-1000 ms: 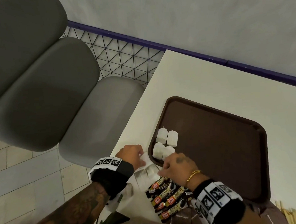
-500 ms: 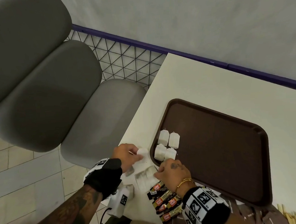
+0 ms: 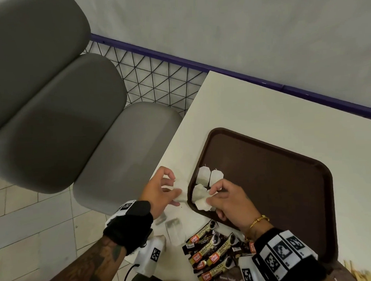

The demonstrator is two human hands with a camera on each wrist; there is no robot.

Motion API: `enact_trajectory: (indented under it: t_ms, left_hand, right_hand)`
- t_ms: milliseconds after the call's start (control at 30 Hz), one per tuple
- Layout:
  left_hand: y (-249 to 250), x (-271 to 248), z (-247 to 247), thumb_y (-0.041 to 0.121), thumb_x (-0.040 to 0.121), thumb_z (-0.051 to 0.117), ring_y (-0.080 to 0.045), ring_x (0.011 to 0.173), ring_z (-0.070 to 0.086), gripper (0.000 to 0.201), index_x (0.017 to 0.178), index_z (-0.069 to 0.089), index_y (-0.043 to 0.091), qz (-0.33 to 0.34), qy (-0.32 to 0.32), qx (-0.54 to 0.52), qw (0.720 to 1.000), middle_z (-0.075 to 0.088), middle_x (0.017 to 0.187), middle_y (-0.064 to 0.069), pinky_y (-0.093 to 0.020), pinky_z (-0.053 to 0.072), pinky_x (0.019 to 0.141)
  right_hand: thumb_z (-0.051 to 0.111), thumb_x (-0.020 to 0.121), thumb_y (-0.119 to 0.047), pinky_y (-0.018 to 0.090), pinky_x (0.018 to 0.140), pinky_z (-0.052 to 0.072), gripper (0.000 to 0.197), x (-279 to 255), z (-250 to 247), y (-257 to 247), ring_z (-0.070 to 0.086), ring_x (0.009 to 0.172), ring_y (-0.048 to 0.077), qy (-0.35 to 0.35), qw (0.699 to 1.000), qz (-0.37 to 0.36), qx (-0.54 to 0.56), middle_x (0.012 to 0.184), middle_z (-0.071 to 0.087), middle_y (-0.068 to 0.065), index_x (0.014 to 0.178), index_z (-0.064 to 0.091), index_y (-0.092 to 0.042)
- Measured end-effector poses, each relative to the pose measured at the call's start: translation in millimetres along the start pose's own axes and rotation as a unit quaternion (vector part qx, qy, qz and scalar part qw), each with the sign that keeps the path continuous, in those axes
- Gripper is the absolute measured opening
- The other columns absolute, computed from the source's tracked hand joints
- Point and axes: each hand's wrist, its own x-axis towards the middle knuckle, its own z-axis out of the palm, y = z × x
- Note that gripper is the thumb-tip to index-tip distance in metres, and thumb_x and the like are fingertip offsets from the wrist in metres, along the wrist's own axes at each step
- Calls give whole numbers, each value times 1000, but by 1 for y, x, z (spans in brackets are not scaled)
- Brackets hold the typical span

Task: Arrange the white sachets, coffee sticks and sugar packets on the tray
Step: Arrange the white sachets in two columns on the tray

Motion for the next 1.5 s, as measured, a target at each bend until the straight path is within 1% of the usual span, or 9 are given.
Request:
enact_trajectory:
  t_ms: [167, 433, 600, 833, 1000, 1100, 1233, 1400, 1500]
  left_hand:
    - [3, 0, 13, -1, 88, 64, -26, 79, 70, 36, 71, 73, 29, 65, -27, 51, 996, 73, 86, -3, -42, 60, 75]
    - [2, -3, 19, 3, 85, 67, -2, 93, 67, 40, 87, 75, 41, 72, -56, 91, 992, 75, 97, 4, -24, 54, 85]
    - [3, 2, 19, 6, 84, 72, -2, 84, 67, 31, 90, 75, 36, 50, -33, 58, 996, 70, 76, 18, -20, 50, 83]
    - [0, 12, 9, 4, 80, 76, -15, 83, 70, 61, 124, 55, 40, 1, 15, -21, 1000, 76, 76, 1, -34, 50, 93]
    - [10, 19, 0, 0, 79, 77, -5, 60, 65, 47, 115, 62, 26, -18, 37, -63, 997, 71, 61, 6, -25, 52, 76]
    - [18, 22, -3, -4, 77, 76, -13, 65, 69, 30, 101, 69, 12, -28, 51, -102, 993, 75, 69, 0, -16, 54, 61]
    - [21, 23, -4, -5, 76, 77, -17, 65, 72, 19, 91, 71, 4, -37, 67, -137, 988, 77, 76, -7, -22, 59, 63]
    - [17, 22, -4, -9, 79, 72, -14, 62, 72, 14, 88, 70, 2, -42, 81, -161, 983, 76, 76, -10, -22, 59, 59]
    - [14, 20, -3, -9, 80, 71, -14, 62, 72, 13, 88, 70, 2, -52, 83, -160, 982, 76, 72, -7, -20, 58, 58]
  right_hand:
    - [63, 87, -3, 23, 46, 41, 16, -4, -8, -3, 55, 47, 18, -7, 996, 5, 90, 68, 65, 17, 92, 75, -13]
    - [64, 87, 3, 18, 50, 51, 21, -5, -10, 3, 74, 83, 28, -37, 974, 65, 215, 99, 75, 15, 107, 69, -2]
    - [74, 83, -12, 20, 44, 43, 19, 4, -13, 11, 58, 53, 14, 40, 973, 63, 219, 86, 74, 12, 99, 72, -3]
    - [78, 80, -14, 25, 57, 49, 15, 36, -31, 10, 54, 63, 9, 130, 972, 63, 187, 76, 66, 2, 94, 76, -12]
    - [78, 80, -11, 24, 54, 50, 19, 79, -42, -2, 54, 55, 10, 171, 971, 53, 157, 66, 64, 3, 98, 73, -7]
    - [78, 80, -13, 19, 48, 48, 17, 102, -43, -10, 55, 52, 8, 181, 976, 45, 110, 68, 65, 3, 96, 71, -11]
    - [79, 79, -14, 11, 41, 40, 16, 123, -37, -13, 53, 50, 8, 189, 980, 45, 40, 68, 64, 0, 93, 70, -14]
    - [81, 75, -16, 24, 64, 52, 14, 139, -25, -5, 62, 71, 15, 198, 979, 45, -8, 89, 70, 4, 80, 69, -22]
    - [78, 76, -18, 21, 63, 49, 11, 142, -23, -3, 62, 75, 14, 208, 976, 34, -54, 92, 70, 2, 80, 69, -22]
